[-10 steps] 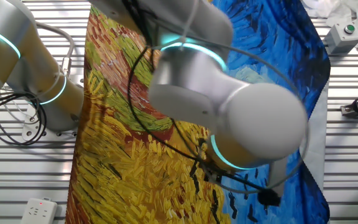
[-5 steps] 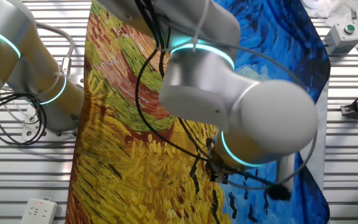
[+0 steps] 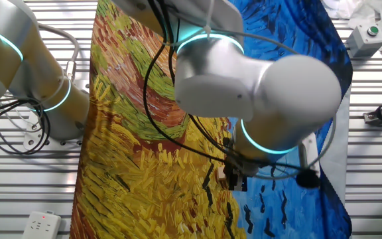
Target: Pick up the small block on the left and move it to the right
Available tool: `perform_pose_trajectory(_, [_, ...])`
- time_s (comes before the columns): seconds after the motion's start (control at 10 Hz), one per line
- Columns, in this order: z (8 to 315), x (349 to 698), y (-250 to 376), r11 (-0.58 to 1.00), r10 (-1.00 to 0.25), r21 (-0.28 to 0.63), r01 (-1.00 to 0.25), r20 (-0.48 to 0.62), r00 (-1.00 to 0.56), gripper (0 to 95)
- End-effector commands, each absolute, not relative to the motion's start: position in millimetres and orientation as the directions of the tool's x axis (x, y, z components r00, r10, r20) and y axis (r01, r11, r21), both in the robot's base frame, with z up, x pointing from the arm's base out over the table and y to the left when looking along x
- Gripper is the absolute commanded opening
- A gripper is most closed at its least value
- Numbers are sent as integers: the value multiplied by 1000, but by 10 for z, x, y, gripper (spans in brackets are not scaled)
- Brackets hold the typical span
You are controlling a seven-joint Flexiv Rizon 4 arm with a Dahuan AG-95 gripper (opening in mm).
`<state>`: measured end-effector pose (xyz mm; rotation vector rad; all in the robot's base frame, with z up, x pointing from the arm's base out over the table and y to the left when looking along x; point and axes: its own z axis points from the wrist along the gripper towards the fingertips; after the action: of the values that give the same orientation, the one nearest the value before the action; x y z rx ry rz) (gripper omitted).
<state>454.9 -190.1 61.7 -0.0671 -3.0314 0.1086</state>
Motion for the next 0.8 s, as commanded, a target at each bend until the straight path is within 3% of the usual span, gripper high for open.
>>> perform_pose_trajectory(0.1, [595, 4554, -1900, 994, 110, -17, 109, 97, -989, 0])
perform_pose_trajectory(0.8, [532, 4509, -1790, 985, 169, 27, 172, 88, -982, 0])
